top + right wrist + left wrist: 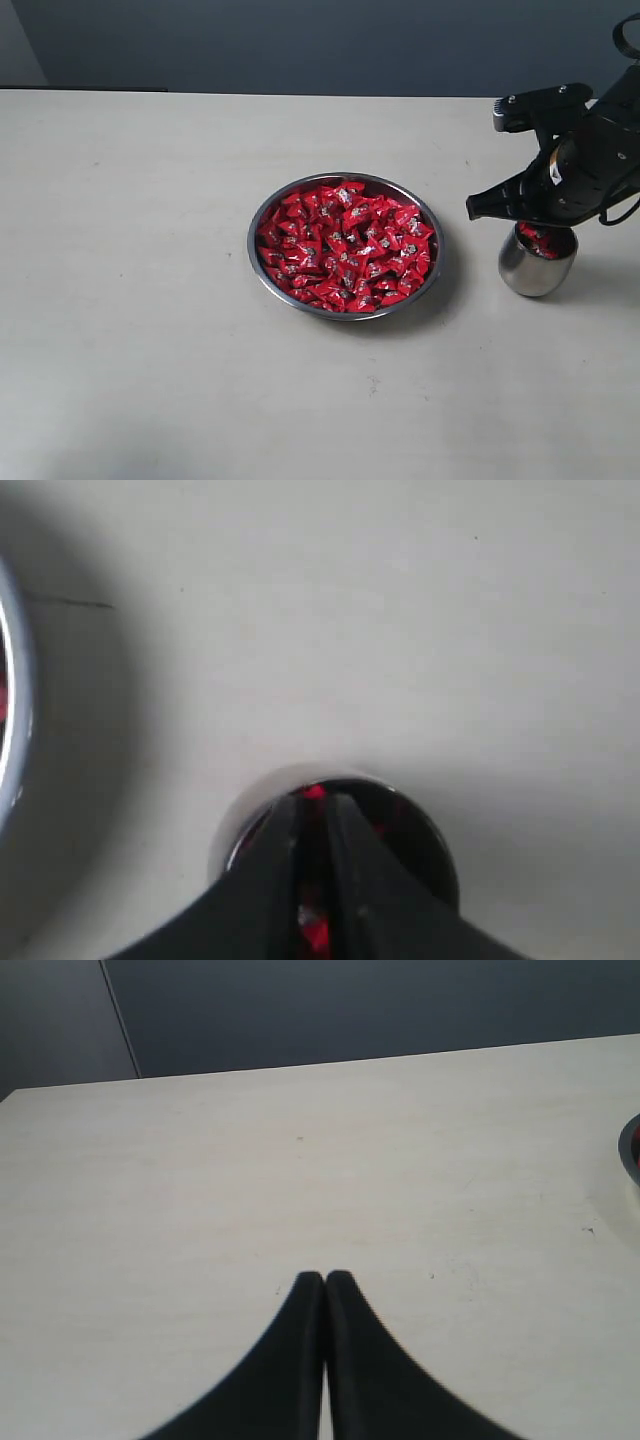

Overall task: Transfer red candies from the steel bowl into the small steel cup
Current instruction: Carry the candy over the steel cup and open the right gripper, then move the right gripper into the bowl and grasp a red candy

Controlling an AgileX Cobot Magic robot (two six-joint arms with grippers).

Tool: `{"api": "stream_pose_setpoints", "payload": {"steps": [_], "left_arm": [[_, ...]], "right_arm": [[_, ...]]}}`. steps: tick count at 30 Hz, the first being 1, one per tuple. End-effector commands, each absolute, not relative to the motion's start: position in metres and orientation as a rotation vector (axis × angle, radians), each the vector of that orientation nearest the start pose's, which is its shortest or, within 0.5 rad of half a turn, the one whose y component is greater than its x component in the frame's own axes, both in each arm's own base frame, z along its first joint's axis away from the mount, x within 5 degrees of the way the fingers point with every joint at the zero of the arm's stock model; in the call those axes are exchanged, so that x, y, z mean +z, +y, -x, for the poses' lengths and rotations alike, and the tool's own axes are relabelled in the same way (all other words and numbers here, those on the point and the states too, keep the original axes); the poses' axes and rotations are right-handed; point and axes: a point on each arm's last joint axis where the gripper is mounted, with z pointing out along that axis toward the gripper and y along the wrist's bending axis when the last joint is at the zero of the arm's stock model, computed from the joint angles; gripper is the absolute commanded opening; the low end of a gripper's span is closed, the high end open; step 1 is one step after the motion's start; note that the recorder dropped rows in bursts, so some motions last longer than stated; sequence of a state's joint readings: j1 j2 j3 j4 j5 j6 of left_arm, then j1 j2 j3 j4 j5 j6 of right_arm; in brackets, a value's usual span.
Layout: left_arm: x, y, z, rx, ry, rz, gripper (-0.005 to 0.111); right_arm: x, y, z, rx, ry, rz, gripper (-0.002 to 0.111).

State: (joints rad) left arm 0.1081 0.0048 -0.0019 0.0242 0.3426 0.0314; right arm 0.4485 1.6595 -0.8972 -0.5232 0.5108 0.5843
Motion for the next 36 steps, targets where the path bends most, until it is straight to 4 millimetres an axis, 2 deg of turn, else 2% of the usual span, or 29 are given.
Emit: {"api": "stream_pose_setpoints", "payload": {"steps": [1,8,14,17,20,25,33,36], "left_arm": [[0.183,0.007,-0.053,0.123,1.819,0.054,0.000],[0.183,0.007,-0.053,0.123,1.819,0.054,0.000],[0.183,0.007,-0.053,0.123,1.819,0.054,0.000],[0.183,0.007,-0.053,0.123,1.819,0.054,0.000],[0.183,0.007,-0.053,0.123,1.819,0.054,0.000],[0.183,0.007,-0.053,0.123,1.819,0.054,0.000],[0.183,0.007,-0.053,0.123,1.819,0.054,0.000],[0.183,0.007,-0.053,0.123,1.819,0.054,0.000]], "right_arm": [[0.180,0.111,-0.289,-0.181,2.633,0.374,0.027],[0.184,0.109,-0.288,-0.193,2.632,0.370,0.029],[0.215,0.116,-0.289,-0.067,2.563,0.266,0.029],[0.228,0.126,-0.292,-0.004,2.528,0.315,0.029],[0.234,0.147,-0.294,0.135,2.485,0.398,0.029],[0.227,0.180,-0.304,0.278,2.469,0.537,0.029],[0.196,0.205,-0.345,0.232,2.575,0.614,0.029],[0.183,0.217,-0.352,0.243,2.609,0.673,0.029]]}}
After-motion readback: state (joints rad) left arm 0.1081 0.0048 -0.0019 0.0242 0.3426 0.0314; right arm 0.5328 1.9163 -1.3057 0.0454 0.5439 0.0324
